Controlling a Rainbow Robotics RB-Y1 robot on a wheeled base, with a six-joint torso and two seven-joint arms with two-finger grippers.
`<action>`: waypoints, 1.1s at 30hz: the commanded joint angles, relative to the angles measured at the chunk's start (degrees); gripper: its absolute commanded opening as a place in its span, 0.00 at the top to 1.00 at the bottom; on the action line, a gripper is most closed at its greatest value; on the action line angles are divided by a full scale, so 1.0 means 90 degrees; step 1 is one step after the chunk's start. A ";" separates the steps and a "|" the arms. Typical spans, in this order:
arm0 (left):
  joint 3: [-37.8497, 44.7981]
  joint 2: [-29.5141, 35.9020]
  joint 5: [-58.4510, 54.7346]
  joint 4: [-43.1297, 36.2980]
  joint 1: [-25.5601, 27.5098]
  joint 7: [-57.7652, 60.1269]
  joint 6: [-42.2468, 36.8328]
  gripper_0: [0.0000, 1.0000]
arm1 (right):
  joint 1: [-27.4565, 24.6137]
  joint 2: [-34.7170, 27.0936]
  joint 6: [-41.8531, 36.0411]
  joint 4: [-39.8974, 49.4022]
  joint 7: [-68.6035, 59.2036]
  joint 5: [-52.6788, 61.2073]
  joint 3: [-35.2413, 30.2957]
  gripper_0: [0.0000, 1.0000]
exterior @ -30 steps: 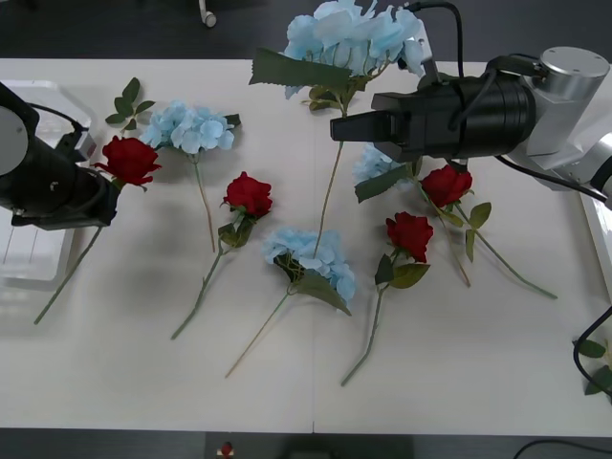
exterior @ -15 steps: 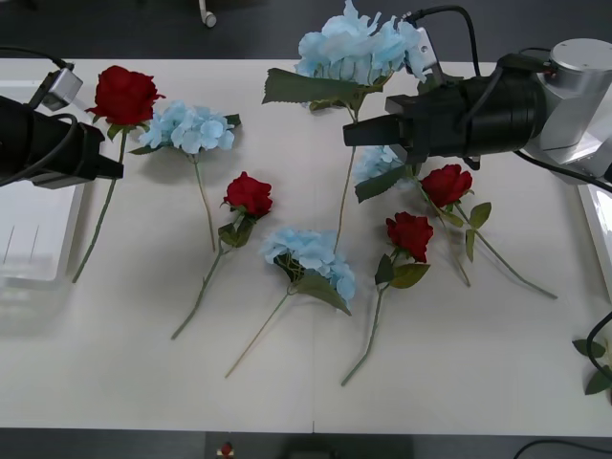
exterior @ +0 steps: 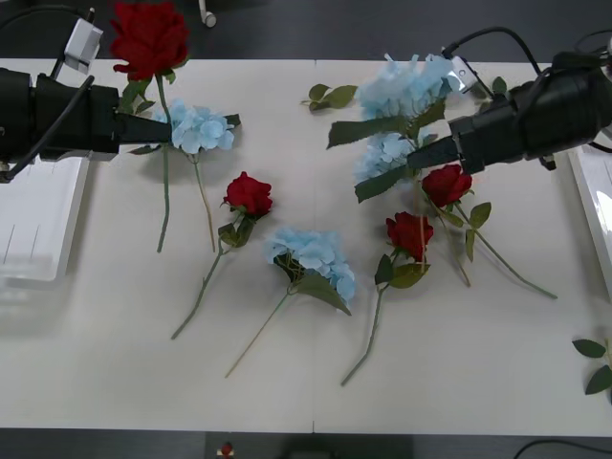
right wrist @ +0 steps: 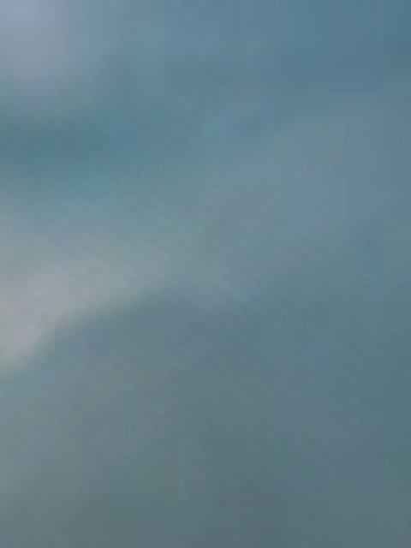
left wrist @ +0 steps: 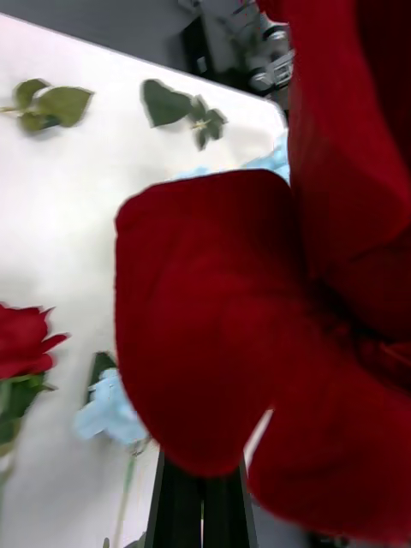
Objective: Put the red flowers into the right box and the blue flowers into the left box
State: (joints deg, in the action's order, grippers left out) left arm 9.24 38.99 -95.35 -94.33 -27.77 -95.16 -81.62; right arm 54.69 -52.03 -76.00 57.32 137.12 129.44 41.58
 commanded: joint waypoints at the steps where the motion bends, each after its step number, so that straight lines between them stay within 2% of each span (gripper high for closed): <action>1: -0.0011 -0.0191 -0.0343 -0.0115 -0.0147 -0.0149 0.0105 1.00 | 0.0280 -0.0518 -0.0002 0.0125 -0.0666 -0.0193 0.0146 1.00; 6: -0.0274 -0.0260 -0.0587 -0.0115 -0.0352 0.0105 0.0310 1.00 | 0.0290 -0.0762 0.0349 0.0125 -0.0773 -0.0183 0.0673 1.00; 16: -0.1495 -0.0260 -0.0831 -0.0633 -0.0723 0.1150 0.1511 1.00 | 0.0290 -0.0850 0.1384 -0.0119 -0.0666 -0.0193 0.1611 0.99; 18: -0.1759 -0.0260 -0.0812 -0.0750 -0.0830 0.1355 0.1726 1.00 | 0.0290 -0.0840 0.1521 -0.0177 -0.0617 -0.0232 0.1669 0.80; 19: -0.1817 -0.0260 -0.0802 -0.0779 -0.0850 0.1404 0.1765 1.00 | 0.0280 -0.0840 0.1541 -0.0197 -0.0607 -0.0271 0.1669 0.74; 21: -0.2003 -0.0260 -0.0705 -0.0887 -0.0967 0.1511 0.1911 1.00 | 0.0290 -0.0840 0.1550 -0.0265 -0.0548 -0.0437 0.1669 0.53; 22: -0.2042 -0.0260 -0.0685 -0.0916 -0.0987 0.1521 0.1931 1.00 | 0.0290 -0.0840 0.1550 -0.0265 -0.0539 -0.0447 0.1669 0.48; 24: -0.2198 -0.0269 -0.0636 -0.0945 -0.1123 0.1550 0.1989 1.00 | 0.0290 -0.0840 0.1550 -0.0314 -0.0470 -0.0486 0.1679 0.30; 28: -0.2393 -0.0387 -0.0626 -0.0945 -0.1299 0.1580 0.2067 1.00 | 0.0290 -0.0830 0.1550 -0.0324 -0.0265 -0.0730 0.1669 0.10; 33: -0.2491 -0.0689 -0.0519 -0.0945 -0.1446 0.1668 0.2077 1.00 | 0.0290 -0.0830 0.1492 -0.0363 0.0682 -0.0672 0.1679 0.05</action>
State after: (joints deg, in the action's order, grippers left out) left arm -13.75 34.78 -100.77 -101.03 -38.62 -82.21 -63.46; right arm 55.04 -58.84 -62.06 54.44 138.00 122.70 57.64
